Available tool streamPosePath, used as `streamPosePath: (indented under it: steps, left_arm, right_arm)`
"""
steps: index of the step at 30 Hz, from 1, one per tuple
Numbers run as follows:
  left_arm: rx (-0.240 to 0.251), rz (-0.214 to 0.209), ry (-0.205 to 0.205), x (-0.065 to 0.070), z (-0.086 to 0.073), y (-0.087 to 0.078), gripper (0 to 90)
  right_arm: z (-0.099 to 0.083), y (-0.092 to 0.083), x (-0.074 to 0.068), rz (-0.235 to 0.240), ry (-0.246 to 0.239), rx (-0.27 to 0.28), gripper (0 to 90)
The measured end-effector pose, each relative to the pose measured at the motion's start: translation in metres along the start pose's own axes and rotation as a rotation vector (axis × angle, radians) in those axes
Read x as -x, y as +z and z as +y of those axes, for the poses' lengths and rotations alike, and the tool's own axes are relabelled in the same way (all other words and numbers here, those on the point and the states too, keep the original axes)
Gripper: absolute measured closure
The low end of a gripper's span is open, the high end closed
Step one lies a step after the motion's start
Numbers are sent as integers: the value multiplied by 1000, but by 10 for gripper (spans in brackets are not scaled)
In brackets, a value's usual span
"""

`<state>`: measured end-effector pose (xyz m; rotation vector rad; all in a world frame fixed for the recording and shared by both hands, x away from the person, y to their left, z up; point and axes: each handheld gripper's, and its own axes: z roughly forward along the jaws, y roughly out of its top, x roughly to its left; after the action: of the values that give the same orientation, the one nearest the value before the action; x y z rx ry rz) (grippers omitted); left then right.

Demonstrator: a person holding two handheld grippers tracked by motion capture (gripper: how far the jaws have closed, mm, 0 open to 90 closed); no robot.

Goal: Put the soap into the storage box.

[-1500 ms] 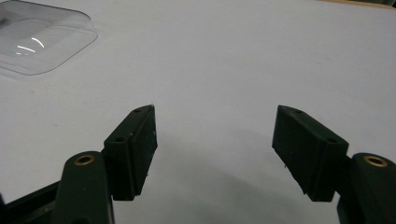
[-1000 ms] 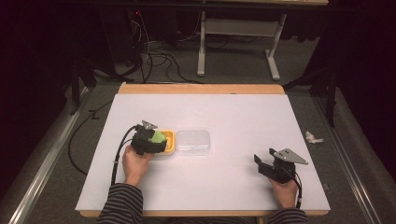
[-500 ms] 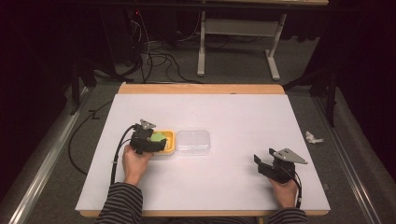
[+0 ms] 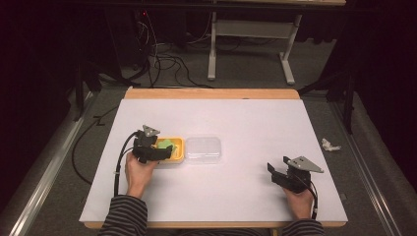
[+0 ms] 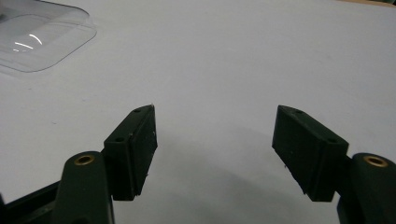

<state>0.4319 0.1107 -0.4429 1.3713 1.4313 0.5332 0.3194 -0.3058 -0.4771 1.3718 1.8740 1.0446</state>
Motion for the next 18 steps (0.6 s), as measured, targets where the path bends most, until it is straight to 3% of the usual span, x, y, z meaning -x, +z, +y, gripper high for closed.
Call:
streamPosePath:
  steps: [18]
  left_arm:
    - [34,-51,-18,11,6,-26,169]
  right_arm:
    - [0,0,-1,-4,-8,2,313]
